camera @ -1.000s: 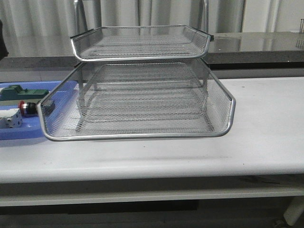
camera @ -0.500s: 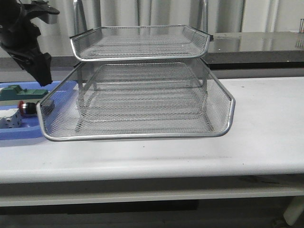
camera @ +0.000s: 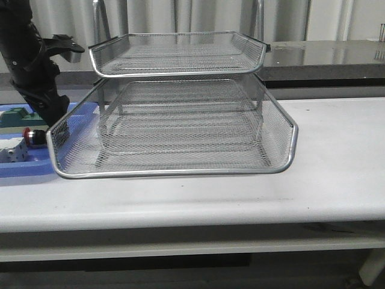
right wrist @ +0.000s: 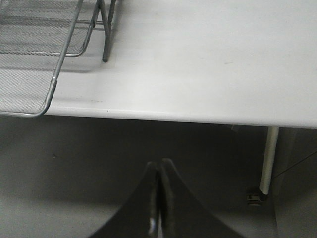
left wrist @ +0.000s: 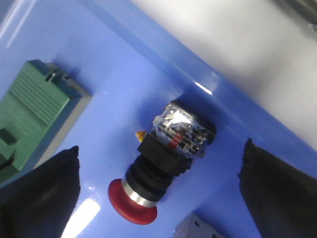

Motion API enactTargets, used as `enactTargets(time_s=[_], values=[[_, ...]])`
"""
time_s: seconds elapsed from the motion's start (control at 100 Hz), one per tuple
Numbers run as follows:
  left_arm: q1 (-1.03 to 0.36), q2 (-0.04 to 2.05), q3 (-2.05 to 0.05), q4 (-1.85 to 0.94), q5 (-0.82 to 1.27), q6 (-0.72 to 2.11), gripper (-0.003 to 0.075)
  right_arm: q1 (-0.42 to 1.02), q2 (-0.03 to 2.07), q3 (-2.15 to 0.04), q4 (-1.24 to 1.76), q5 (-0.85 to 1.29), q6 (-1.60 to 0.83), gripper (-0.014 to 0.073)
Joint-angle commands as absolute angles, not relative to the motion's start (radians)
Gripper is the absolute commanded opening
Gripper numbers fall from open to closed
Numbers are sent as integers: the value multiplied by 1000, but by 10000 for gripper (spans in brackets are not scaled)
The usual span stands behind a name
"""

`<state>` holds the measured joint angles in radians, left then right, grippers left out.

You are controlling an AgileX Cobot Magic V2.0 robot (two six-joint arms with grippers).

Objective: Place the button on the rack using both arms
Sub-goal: 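Lower the left gripper into the blue tray and grasp the red button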

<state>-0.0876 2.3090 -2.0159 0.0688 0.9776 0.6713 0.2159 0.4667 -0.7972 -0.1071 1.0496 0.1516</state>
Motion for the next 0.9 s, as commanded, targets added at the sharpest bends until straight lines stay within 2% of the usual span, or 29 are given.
enactTargets(time_s=[0.0,0.55,0.64,0.89], values=[[-91,2261,-2050,70,950,672,620,216,471,-830,-123,992,151,-69],[-89,2318,-2050,72,946,672,602,216,471,-830,-123,992,151,-69],[-89,2318,-2050,72,946,672,511,216,471,-830,-123,992,151,-69],[-89,2318,-2050,112,948,672,106,216,471,-830,-123,992,151,-69]])
